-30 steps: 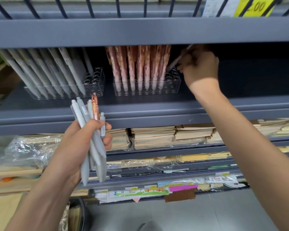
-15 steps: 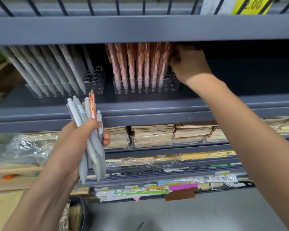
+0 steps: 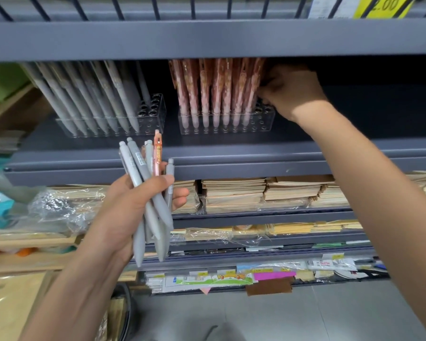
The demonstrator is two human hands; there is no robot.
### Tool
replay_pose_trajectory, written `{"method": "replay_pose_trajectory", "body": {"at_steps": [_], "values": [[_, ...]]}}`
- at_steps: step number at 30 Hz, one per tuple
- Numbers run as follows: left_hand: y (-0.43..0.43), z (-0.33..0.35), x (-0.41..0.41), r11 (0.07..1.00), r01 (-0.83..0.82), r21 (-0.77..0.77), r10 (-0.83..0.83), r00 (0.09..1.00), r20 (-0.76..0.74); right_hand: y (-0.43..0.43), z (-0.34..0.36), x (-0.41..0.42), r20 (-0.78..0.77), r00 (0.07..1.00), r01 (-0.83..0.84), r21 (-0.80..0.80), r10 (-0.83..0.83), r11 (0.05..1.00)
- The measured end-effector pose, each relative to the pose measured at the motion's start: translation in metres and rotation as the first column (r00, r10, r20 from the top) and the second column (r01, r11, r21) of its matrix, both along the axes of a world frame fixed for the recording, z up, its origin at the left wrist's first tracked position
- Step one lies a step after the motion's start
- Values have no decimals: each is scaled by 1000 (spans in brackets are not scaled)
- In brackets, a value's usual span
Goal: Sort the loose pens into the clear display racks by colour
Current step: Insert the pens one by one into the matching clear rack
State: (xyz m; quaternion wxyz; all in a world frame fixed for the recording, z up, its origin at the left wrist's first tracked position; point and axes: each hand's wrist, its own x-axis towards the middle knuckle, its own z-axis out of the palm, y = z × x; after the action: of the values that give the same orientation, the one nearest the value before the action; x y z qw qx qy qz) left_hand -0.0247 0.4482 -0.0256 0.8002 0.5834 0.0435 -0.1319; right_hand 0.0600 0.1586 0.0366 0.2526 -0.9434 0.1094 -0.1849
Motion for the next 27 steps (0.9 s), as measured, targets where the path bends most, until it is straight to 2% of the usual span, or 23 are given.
{"method": "replay_pose_trajectory", "body": {"at_steps": [2,3,5,6,10,12,16,19,24,27], "values": [[0,-1,0,1000,6,-15,-6,1000,-1,-4,-2,-8,91,994,54,124,-65,991],[1,-2,-1,1000,11,-24,-11,1000,-2,-3,-3,-15,166,981,58,237,-99,970],[0,-3,-1,999,28,-26,-29,1000,-1,10,-6,-36,311,940,-17,447,-137,894],[0,-3,-1,999,38,-25,-38,999,1,19,-9,-47,330,936,-56,481,-121,875],[-3,-5,-3,996,89,-24,-89,996,7,64,-15,-79,162,965,-261,481,208,837],[-4,-6,-4,990,141,-3,-141,989,35,78,-14,-81,95,938,-333,507,333,795],[-3,-7,-5,975,223,20,-224,973,59,97,-17,-76,-35,864,-376,621,503,688],[1,-6,-4,968,250,19,-251,966,64,103,-23,-73,-46,833,-368,699,551,613],[4,-5,-6,952,304,27,-305,948,92,107,-29,-67,-63,814,-343,750,578,566],[4,-4,-6,954,301,8,-300,949,91,108,-33,-66,-2,812,-331,822,584,463]]}}
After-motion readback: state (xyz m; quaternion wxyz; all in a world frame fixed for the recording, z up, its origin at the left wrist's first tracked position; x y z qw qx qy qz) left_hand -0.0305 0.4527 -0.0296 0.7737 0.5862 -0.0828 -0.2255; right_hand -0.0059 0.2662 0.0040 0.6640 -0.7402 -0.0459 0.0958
